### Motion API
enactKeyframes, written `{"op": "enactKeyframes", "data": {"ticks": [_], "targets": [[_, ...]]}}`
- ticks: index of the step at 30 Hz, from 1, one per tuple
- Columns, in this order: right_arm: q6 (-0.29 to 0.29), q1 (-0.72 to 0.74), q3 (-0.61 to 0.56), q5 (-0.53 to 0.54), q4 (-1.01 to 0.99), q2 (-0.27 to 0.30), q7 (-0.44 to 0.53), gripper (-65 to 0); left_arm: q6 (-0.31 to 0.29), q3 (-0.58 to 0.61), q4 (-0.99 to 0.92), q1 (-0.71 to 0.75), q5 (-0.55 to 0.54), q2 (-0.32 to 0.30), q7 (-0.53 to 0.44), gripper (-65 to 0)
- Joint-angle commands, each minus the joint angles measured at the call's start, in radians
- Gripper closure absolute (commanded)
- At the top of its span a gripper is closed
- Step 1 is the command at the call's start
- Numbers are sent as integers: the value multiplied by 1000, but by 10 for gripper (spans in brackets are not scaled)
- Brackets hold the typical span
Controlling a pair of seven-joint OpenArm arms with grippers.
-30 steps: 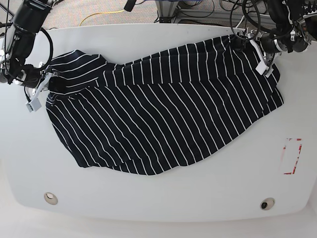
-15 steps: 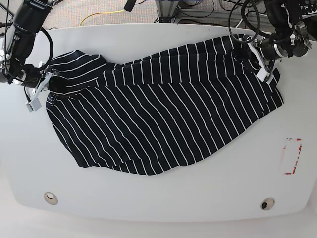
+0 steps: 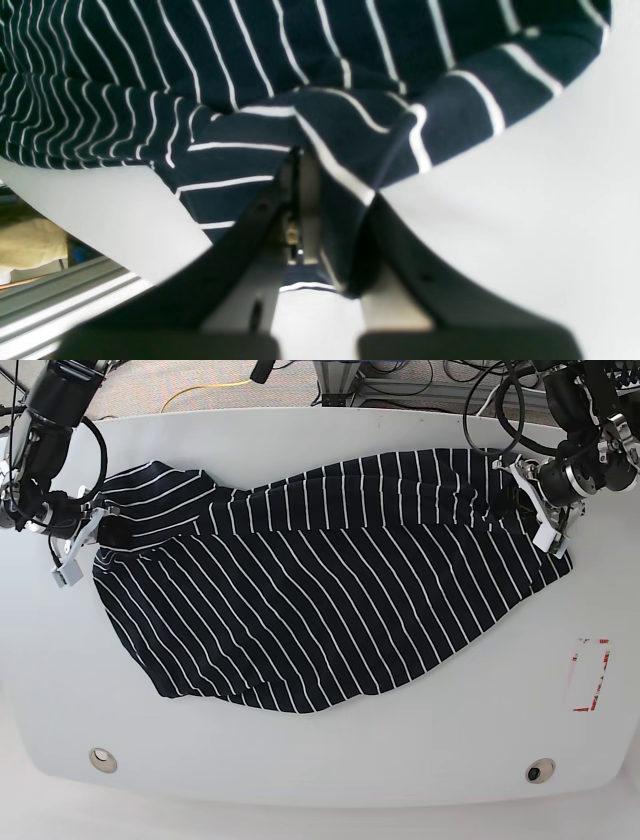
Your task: Fold the T-shirt properly
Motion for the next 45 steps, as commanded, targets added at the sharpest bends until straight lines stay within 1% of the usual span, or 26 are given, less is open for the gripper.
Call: {"op": "enactKeyframes", "data": {"ticks": [1,3,6,9,11,13,15,17,18,21,23,25,27,29,31,34,35,37,39,42,45], "targets": [[1,53,8,20,11,27,24,0,-1,-3,18,-37,-16,-24,-13,-15],[1,91,7,20,11,32,24,0,-1,-3,15,-78,-16,-52,-13,-15],[1,139,7,11,11,37,24,0,-1,-3,18,-130,-16,-66,-11,-15],[1,195,5,-29,11,50,22,0,-1,-3,22,-179,-17,-81,-11,-15],[1,261,5,-58,10,54,21,0,-1,-5,34,-238,-17,-107,-11,-15],[1,332,-12,-86,10,54,21,0,-1,-5,38,-299,-17,-115,-11,-15],[1,410,-62,-101,10,60,21,0,-1,-5,39,-373,-16,-118,-5,-15],[1,472,-98,-104,10,84,21,0,-1,-5,39,-435,-16,-121,18,-15],[1,512,-119,-106,10,95,25,0,-1,-5,39,-488,-16,-132,33,-15],[1,624,-179,-107,2,103,25,0,-1,3,33,-603,-16,-158,52,-15],[1,739,-248,-107,-33,129,25,0,-1,6,31,-701,-16,-170,52,-15],[1,820,-288,-107,-68,149,25,0,-1,14,28,-773,-13,-173,53,-15],[1,944,-345,-107,-128,158,25,0,-1,52,5,-885,13,-195,59,-15],[1,1033,-389,-107,-162,167,25,0,-1,67,-13,-960,33,-204,59,-15],[1,1159,-452,-107,-208,193,24,0,-1,74,-50,-1058,61,-204,59,-15],[1,1305,-541,-104,-269,198,24,0,-1,75,-131,-1193,90,-204,59,-15],[1,1305,-576,-104,-288,198,18,0,-1,75,-170,-1247,99,-204,59,-15],[1,1305,-630,-101,-300,199,16,0,-1,75,-213,-1310,110,-204,59,-15],[1,1305,-691,-101,-302,202,16,0,-1,75,-239,-1348,118,-204,59,-15],[1,1305,-711,-101,-302,202,14,0,-1,78,-245,-1348,118,-201,59,-15],[1,1305,-711,-101,-302,204,14,0,-1,126,-237,-1315,116,-198,59,-15]]}}
